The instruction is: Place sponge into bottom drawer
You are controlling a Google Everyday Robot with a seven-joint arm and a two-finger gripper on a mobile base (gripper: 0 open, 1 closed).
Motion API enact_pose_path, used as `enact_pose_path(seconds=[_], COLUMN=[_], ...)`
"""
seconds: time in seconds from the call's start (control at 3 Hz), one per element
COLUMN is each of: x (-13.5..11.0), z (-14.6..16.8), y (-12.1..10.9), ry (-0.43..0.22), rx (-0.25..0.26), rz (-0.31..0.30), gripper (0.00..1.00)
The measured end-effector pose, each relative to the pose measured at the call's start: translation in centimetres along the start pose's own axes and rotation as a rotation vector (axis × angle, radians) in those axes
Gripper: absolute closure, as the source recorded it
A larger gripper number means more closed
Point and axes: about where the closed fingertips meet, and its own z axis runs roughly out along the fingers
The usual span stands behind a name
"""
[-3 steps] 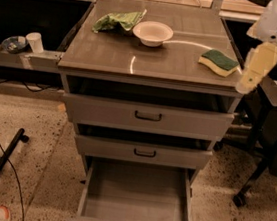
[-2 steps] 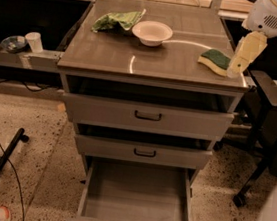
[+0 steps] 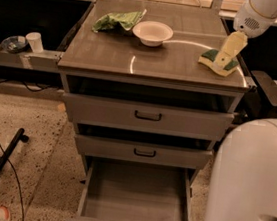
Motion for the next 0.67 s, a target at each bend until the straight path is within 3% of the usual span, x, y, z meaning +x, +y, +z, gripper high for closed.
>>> enact_pose_path(seconds=[0.67], x=[1.7], z=[6.8], y=[-1.7], ry=[-0.006], rx=[-0.061], rz=[0.111], gripper=[0.00])
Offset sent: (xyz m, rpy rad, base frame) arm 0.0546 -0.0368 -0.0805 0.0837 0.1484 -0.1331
